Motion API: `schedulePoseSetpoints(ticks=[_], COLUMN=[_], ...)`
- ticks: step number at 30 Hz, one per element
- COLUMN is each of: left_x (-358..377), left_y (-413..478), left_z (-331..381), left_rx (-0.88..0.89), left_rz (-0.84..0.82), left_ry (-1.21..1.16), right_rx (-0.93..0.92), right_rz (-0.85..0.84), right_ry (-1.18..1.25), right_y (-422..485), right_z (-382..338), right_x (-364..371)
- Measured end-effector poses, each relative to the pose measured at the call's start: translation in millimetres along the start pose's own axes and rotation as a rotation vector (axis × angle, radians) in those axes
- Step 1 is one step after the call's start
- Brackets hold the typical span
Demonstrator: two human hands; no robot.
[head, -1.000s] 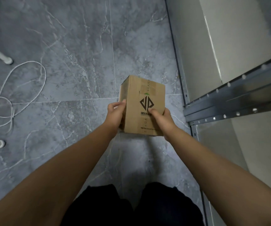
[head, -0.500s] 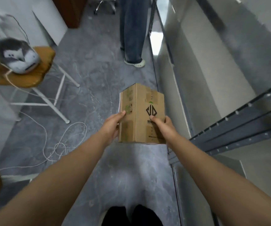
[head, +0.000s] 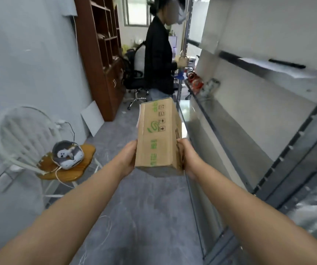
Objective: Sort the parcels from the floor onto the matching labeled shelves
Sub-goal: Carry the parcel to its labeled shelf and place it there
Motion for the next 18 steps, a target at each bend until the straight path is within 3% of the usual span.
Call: schedulePoseSetpoints(ticks=[8,11,18], left_x=[26.3,36.6,8.2], left_y=[-20.2,-28.9,-30.8], left_z=[17.7,28.8,37.1], left_rx=[-0.145,-0.09,-0.084], left_rz=[-0.074,-0.08,-0.013], left_ry=[0.064,0.054,0.172], right_rx=[-0.165,-0.164,-0.185], right_rz=[-0.136,-0.089,-0.149], right_ry=[0.221,0.115,0.042], right_y=[-11.0,-12.7,-24.8], right_z=[-29.3,-32.7,-55.3], right_x=[13.0,9.4,10.8])
Point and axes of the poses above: each hand's wrist, its own y-axis towards the middle knuckle, its own x-axis out of the palm, z = x × y, the point moved 7 cm from there along y, towards the middle knuckle, and after that the axes turned 5 degrees about -z, right-handed, at the moved point
